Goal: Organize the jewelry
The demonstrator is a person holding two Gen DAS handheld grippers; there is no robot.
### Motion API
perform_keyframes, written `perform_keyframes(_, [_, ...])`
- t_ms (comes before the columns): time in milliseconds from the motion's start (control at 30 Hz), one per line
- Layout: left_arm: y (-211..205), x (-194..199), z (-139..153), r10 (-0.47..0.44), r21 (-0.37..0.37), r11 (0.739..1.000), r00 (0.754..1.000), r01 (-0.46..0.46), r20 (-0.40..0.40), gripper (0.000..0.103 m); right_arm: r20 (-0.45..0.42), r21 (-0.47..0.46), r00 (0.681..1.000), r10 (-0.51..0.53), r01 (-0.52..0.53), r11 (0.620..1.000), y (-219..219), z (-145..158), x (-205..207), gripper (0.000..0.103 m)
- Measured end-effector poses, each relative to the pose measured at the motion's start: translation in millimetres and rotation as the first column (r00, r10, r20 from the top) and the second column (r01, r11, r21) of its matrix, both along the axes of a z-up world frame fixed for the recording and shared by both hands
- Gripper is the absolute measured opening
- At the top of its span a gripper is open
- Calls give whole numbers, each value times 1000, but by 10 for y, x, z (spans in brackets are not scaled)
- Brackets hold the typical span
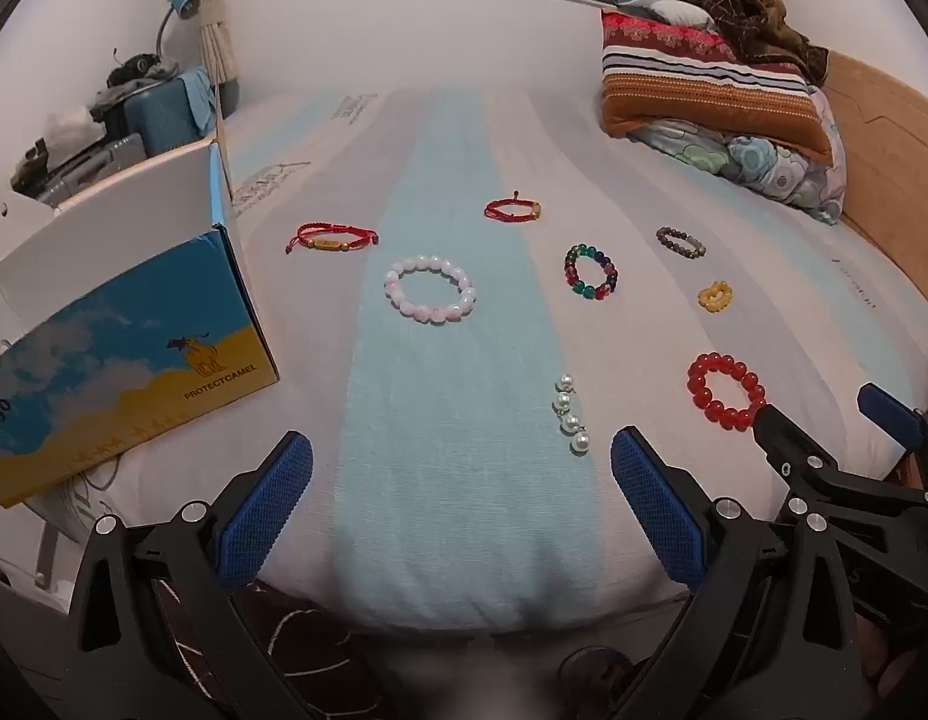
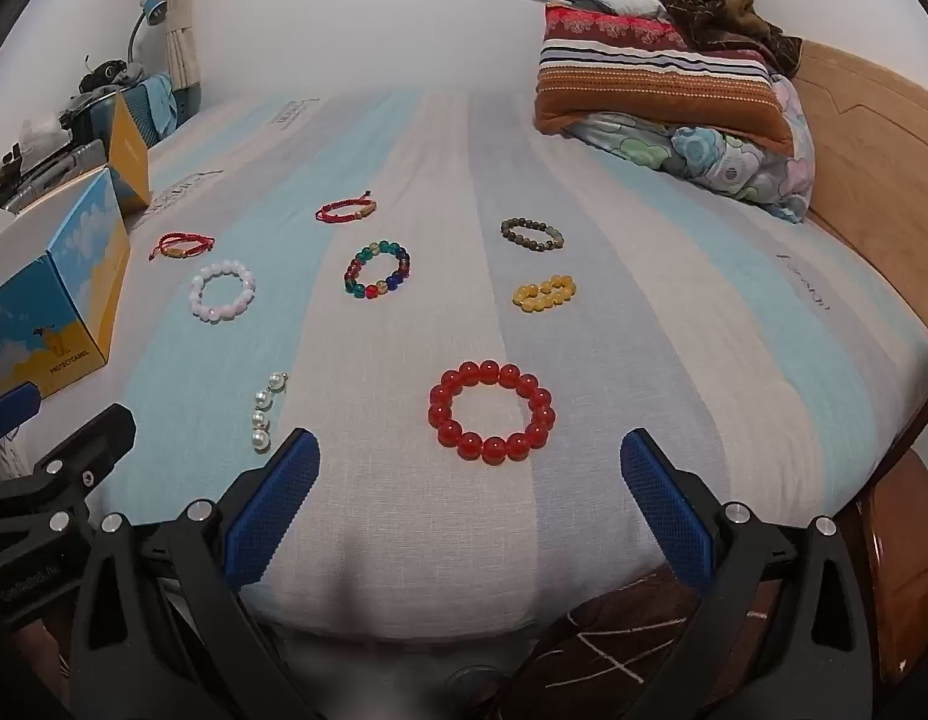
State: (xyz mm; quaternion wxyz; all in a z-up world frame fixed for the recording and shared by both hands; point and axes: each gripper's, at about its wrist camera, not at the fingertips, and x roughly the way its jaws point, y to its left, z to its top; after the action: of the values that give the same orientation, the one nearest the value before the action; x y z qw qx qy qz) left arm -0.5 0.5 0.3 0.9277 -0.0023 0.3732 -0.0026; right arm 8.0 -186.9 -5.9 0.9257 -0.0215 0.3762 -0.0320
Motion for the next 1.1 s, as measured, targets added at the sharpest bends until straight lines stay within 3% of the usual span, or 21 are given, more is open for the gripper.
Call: perform_keyframes(1100, [47,16,33,19,20,1000,1000,-19,2,97,24,11,1000,6,-6,1000,-2,13,-24,96])
